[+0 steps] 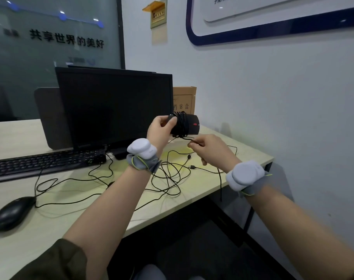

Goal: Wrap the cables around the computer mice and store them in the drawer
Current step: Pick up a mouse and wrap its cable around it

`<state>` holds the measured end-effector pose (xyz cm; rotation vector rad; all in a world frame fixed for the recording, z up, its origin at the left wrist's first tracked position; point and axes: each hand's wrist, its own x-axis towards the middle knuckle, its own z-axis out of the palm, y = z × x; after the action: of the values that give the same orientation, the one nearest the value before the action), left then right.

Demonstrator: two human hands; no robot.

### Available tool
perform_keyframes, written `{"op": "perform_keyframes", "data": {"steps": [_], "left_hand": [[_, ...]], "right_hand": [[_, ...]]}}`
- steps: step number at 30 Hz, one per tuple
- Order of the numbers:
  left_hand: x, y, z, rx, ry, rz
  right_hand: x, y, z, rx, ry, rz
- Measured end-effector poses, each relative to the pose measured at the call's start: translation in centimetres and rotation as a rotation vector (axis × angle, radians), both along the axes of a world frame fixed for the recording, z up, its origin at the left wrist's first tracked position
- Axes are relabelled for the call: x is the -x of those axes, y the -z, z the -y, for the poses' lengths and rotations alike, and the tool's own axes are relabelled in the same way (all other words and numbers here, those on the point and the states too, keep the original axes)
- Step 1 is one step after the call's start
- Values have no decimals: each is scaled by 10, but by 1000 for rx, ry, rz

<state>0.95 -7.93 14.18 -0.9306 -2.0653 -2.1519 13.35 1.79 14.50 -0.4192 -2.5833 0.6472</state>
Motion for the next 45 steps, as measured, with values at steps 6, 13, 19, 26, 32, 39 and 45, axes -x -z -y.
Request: {"op": "perform_keyframes", "data": {"steps": [6,13,19,26,32,39,45], "left_hand": [[9,4,0,241,-49,-247],[11,12,13,467,201,-366],[2,7,23,270,675,-96],[-4,5,17,-198,925,327],[-1,0,0,-459,497,372],[14,10,5,75,29,51],[8,7,24,352,436,-93]], "right_hand": [[-10,-19,-12,3,79,111],[-19,-42,-13,-131,-17,-83],[-16,-41,-25,51,-79,-294],[-12,-20,-25,336,-99,-338],[-4,5,-6,231,-115,13],[-14,-10,3,-310,20,7],[-22,-24,-10,-425,-71,-213]]}}
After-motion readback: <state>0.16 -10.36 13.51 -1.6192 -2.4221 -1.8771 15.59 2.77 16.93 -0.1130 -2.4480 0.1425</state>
